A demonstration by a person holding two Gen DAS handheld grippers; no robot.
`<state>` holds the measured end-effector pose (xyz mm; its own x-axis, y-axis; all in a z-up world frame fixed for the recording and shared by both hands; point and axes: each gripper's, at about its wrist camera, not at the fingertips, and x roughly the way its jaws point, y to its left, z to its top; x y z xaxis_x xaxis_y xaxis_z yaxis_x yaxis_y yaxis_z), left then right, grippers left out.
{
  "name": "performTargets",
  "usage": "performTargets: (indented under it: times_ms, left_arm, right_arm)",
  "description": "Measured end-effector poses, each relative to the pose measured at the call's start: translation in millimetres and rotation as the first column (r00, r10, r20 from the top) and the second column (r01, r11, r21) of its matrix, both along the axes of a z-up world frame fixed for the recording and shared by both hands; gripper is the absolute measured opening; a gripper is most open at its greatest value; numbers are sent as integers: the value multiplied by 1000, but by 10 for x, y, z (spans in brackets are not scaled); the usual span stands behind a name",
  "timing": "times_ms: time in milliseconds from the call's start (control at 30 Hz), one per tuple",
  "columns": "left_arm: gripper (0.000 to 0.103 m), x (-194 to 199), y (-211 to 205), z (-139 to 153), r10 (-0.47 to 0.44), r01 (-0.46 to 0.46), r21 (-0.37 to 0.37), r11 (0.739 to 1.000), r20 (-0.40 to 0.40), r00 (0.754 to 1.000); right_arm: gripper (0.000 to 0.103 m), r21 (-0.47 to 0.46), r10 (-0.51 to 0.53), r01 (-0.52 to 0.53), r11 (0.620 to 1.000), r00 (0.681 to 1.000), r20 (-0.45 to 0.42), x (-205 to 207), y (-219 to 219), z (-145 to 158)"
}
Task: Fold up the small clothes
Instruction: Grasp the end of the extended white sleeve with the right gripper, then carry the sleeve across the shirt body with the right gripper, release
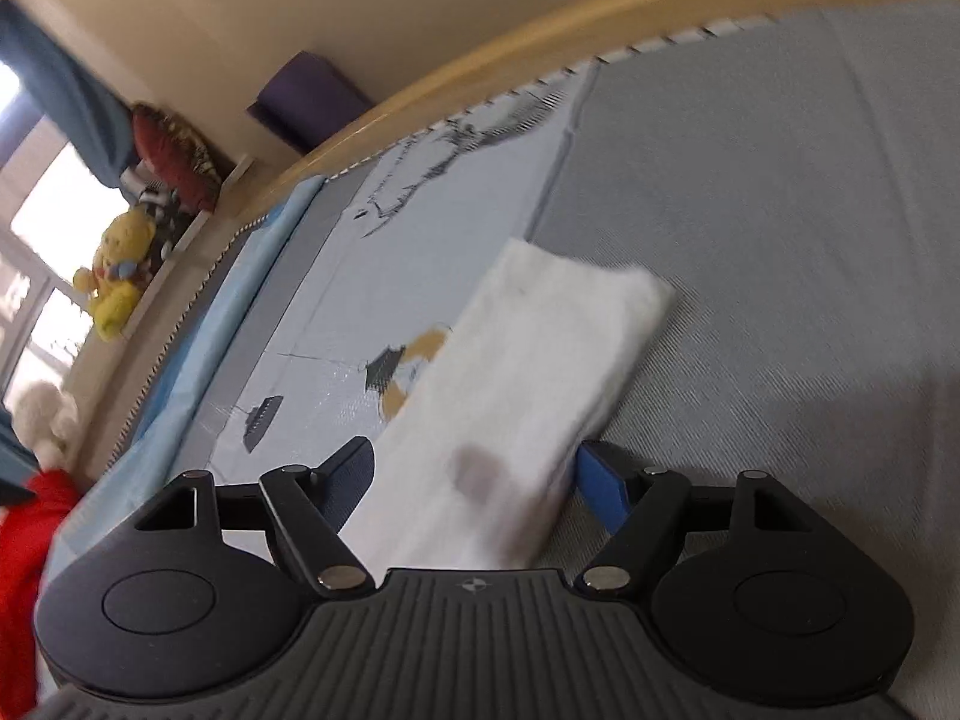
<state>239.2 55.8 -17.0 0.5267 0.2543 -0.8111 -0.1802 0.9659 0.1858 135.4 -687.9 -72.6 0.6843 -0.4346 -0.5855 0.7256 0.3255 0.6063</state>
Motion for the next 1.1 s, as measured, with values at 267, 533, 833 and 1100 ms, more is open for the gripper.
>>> performTargets:
  times_ms: [267,533,833,1100]
  left_arm:
    - [87,-12,174,130,24,-24,-6,1000,44,999]
    - [87,-14,705,293,167,-165,-31,986,82,983]
    - [87,-109,1612,322,398,-389,-147,910,43,916]
    - [87,-311,1932,392,440,-417,-246,875,42,897]
  right_arm:
    - [4,-319,20,-53,946,994,-106,235,296,331]
    - [4,-678,419,-375,632,901,-107,924,2315,1420]
    - [4,-668,800,-744,17,411,-438,1315,5784,609]
    - [9,-516,777,-853,-83,269,-569,1218,6327,20]
